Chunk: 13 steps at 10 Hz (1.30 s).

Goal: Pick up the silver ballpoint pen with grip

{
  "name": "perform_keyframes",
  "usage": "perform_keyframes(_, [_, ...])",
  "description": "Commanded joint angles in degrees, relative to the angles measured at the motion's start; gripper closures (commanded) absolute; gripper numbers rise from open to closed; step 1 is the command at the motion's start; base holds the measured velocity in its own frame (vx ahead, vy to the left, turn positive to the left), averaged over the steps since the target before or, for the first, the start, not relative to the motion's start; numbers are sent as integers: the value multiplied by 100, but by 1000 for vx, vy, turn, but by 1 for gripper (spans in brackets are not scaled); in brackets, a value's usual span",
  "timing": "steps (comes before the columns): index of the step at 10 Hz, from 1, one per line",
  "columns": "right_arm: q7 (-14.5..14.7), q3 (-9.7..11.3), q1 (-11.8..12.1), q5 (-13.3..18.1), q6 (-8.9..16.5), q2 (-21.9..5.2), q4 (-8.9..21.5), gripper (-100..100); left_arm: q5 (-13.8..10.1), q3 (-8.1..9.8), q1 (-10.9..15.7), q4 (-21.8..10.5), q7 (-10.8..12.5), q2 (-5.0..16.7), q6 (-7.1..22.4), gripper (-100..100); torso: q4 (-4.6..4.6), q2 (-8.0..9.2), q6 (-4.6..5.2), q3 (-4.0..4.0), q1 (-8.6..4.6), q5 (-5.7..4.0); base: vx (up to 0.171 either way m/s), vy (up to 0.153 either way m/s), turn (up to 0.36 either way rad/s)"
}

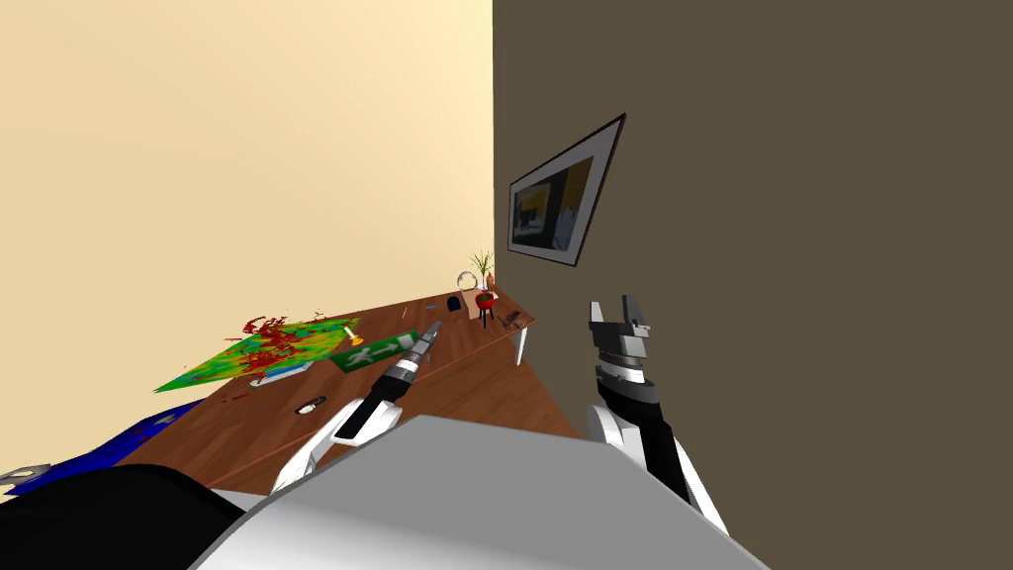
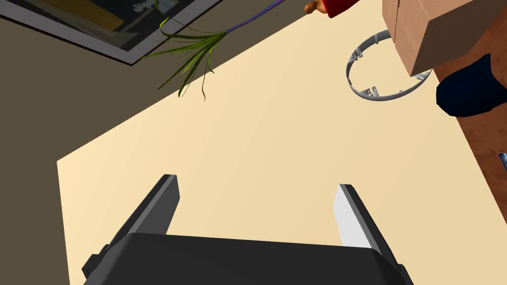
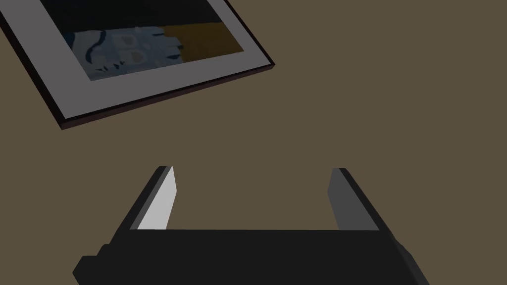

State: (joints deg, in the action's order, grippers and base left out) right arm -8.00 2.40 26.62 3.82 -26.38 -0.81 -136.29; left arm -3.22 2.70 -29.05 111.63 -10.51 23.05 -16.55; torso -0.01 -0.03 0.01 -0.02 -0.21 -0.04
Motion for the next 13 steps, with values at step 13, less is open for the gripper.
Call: perform_keyframes(13, [0, -1, 1, 0, 0, -1, 0, 0, -678, -363, -353, -1491, 169, 1865, 1286, -100, -3, -14, -1, -8, 22, 4, 26, -33, -82])
